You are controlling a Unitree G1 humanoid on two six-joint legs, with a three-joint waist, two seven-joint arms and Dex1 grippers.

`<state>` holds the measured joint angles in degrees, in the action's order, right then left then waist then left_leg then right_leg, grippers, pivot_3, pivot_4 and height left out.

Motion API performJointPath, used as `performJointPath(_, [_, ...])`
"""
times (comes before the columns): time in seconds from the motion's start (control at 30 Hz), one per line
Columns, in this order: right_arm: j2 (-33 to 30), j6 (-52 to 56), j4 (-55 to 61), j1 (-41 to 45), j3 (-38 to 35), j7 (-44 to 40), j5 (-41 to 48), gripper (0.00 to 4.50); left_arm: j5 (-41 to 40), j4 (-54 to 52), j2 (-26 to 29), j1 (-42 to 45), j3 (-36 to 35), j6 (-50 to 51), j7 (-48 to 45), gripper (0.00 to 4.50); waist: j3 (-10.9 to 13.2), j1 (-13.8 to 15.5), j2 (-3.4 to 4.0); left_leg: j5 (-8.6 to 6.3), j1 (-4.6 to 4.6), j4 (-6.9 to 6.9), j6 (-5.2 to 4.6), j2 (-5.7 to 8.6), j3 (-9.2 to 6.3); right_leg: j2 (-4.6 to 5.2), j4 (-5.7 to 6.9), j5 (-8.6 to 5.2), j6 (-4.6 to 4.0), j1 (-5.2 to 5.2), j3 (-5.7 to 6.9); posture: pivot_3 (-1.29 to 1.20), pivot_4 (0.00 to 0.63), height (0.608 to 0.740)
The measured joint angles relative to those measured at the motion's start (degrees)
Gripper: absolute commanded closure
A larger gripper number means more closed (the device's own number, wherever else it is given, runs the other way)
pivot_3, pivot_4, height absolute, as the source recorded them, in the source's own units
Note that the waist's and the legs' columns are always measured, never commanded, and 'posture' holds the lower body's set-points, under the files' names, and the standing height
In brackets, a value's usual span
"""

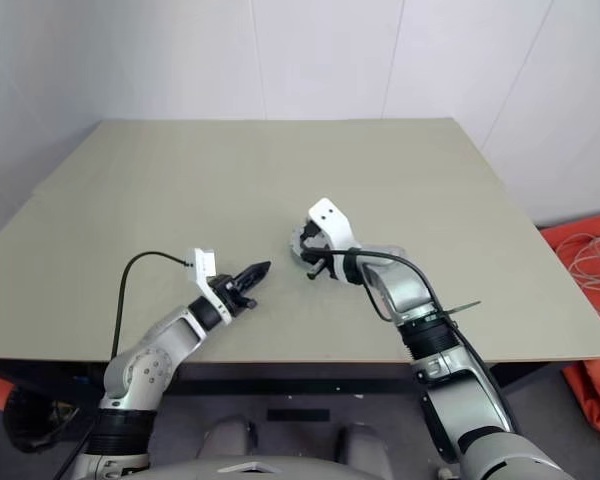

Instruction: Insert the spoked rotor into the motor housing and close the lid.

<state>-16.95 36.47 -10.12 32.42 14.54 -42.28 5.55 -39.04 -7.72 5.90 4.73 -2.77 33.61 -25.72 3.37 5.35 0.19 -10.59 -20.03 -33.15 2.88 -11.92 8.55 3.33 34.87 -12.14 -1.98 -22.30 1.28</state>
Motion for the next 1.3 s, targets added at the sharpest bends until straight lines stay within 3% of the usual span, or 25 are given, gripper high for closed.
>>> performJointPath(0.17, [1.2,-0.8,7.9,-1.9,-2.6,-1.8,5.0,4.49,0.0,-0.1,0.0,-0.1,0.1,0.1,0.0,4.5,0.0,0.0,0.01,0.0,-0.09,0.05,0.0,0.0,0.0,-0.01,-0.01,0.01,-0.01,-0.1,0.0,0.0,0.0,0.74])
performJointPath(0.27, [1.0,-1.3,13.5,-1.1,-5.5,-2.3,8.0,3.91,0.0,-0.1,0.0,-0.1,0.1,0.1,0.0,4.5,0.0,0.0,-0.01,0.0,-0.04,0.06,0.0,0.01,0.0,0.0,-0.03,0.01,-0.01,-0.04,0.0,0.0,0.0,0.74])
performJointPath(0.5, [2.0,-3.1,11.3,-1.2,-7.0,2.5,7.5,1.58,0.0,-0.1,0.0,-0.1,0.2,0.1,-0.3,4.5,0.0,0.0,-0.02,0.03,-0.01,0.06,0.06,0.0,0.0,0.0,-0.02,-0.16,0.28,-0.03,0.0,0.0,0.0,0.74])
performJointPath(0.67, [2.9,-8.2,4.4,-1.8,-6.8,6.0,4.4,0.03,-0.1,-0.5,0.4,-0.1,0.2,0.2,-0.8,4.5,0.0,0.0,-0.02,0.04,-0.07,0.06,0.06,0.01,0.0,0.0,-0.02,0.0,0.0,-0.08,0.0,0.0,0.0,0.74])
performJointPath(1.3, [5.3,-17.4,-9.6,-2.2,-6.5,11.8,0.7,0.03,-0.5,-2.2,1.4,-0.8,0.2,0.9,-1.5,4.5,0.0,-0.1,-0.01,0.04,-0.06,0.09,0.06,0.02,0.0,0.0,-0.03,0.0,0.0,-0.08,0.0,0.0,0.0,0.74])
